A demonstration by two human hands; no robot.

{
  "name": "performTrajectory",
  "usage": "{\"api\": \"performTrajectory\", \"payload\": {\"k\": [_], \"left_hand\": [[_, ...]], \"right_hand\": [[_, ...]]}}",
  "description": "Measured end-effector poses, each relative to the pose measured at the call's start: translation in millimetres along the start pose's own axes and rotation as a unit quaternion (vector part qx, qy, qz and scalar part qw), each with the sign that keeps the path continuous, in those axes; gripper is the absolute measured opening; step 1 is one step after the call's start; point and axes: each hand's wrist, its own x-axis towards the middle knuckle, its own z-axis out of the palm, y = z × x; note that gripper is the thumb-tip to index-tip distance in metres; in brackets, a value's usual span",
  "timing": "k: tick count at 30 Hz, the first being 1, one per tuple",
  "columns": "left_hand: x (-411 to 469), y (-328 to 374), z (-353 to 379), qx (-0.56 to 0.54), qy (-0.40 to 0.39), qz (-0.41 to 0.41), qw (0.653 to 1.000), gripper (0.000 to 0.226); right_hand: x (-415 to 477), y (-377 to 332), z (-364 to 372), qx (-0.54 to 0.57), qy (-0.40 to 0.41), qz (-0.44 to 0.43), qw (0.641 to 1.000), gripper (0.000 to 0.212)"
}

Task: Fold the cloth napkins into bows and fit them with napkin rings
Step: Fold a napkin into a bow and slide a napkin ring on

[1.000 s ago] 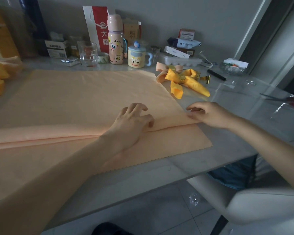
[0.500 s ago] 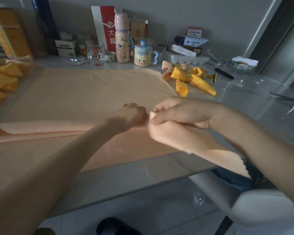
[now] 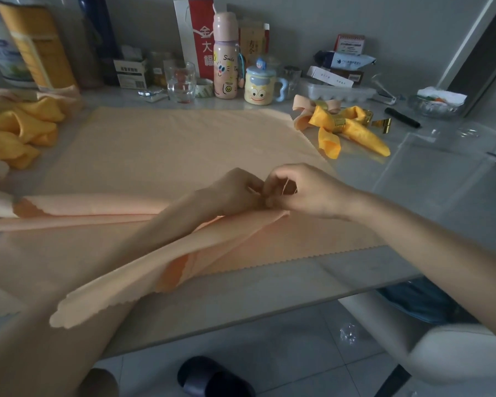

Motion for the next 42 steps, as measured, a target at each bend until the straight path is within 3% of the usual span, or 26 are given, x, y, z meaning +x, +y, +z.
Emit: {"api": "performTrajectory", "payload": {"k": [3, 7, 13, 15, 19, 25, 35, 38, 42], "left_hand": [[1, -5, -1, -0.022, 0.012, -0.003, 1.000, 0.013], [-8, -16, -21, -0.037, 0.020, 0.024, 0.999, 0.022], [-28, -55, -63, 0.115, 0.033, -0.020, 0.993, 0.014], [-35, -62, -73, 0.130, 0.018, -0.054, 0.990, 0.006], [-35, -57, -80, 0.208, -0.027, -0.106, 0.972, 0.018], [-20, -39, -82, 0.279, -0.105, -0.201, 0.933, 0.039], [-6, 4, -72, 0.355, -0.124, -0.215, 0.901, 0.015], [-4, 12, -68, 0.299, -0.120, -0.234, 0.917, 0.010], [1, 3, -65, 0.127, -0.099, -0.318, 0.934, 0.021]], "right_hand": [[4, 1, 7, -0.012, 0.014, -0.020, 1.000, 0.011], [10, -2, 6, -0.069, -0.031, -0.039, 0.996, 0.016], [11, -17, 13, -0.129, -0.040, -0.085, 0.987, 0.017], [10, -20, 19, -0.123, -0.042, -0.103, 0.986, 0.020], [9, -21, 27, -0.123, -0.059, -0.115, 0.984, 0.005], [10, -20, 33, -0.114, -0.059, -0.136, 0.982, 0.031], [10, -14, 39, -0.081, -0.033, -0.133, 0.987, 0.037], [12, -13, 38, -0.070, -0.044, -0.131, 0.988, 0.038], [14, -12, 34, -0.065, -0.060, -0.123, 0.989, 0.032]]}}
